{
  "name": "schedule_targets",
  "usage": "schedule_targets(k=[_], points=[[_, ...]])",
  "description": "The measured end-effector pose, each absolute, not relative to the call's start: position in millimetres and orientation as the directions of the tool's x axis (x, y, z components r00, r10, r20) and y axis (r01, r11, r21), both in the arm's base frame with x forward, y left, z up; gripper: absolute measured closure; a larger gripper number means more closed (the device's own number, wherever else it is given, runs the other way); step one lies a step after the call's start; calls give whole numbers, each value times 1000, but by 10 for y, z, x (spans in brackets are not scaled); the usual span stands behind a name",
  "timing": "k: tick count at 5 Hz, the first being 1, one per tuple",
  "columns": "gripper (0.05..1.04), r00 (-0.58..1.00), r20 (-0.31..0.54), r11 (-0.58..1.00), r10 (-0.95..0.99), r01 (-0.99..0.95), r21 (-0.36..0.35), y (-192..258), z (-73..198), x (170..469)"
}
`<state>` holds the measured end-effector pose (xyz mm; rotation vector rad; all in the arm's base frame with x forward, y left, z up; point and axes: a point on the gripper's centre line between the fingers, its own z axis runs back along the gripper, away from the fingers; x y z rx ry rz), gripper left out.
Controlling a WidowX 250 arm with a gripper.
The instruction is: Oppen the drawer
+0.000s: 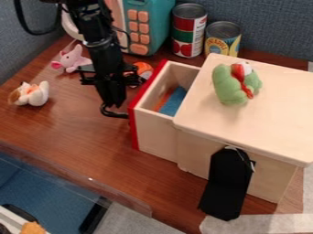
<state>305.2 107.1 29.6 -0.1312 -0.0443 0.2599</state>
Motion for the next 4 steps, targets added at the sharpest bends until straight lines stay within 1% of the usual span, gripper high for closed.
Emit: schedule_targets(k=[2,3,4], points=[[935,956,27,948,294,-288,-133,1262,298,2974],[887,955,25,949,296,-291,-125,1283,297,2963],[647,930,118,936,348,-339,-91,1319,605,3027]])
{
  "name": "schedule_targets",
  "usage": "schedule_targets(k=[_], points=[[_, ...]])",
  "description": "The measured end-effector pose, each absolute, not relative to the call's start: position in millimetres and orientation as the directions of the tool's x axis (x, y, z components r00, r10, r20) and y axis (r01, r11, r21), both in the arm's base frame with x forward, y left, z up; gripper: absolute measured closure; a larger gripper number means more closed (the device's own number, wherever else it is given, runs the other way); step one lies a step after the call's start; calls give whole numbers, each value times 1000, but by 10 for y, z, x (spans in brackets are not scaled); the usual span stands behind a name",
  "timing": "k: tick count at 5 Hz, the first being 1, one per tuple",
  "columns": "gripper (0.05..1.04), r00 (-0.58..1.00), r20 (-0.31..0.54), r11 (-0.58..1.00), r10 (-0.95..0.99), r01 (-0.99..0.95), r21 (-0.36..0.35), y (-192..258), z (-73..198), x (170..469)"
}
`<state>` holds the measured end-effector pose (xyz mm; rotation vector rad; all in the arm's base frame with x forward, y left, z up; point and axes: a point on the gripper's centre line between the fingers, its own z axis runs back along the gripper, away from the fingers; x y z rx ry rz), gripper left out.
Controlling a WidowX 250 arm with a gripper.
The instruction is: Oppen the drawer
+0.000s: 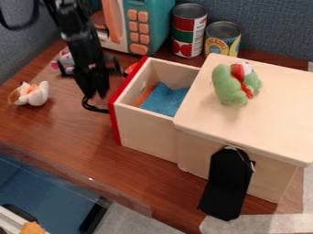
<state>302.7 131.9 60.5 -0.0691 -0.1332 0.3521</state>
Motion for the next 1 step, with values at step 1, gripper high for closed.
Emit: schedule_targets(k=[1], points=[[333,928,209,951,308,-300,-69,1198,1041,3033]])
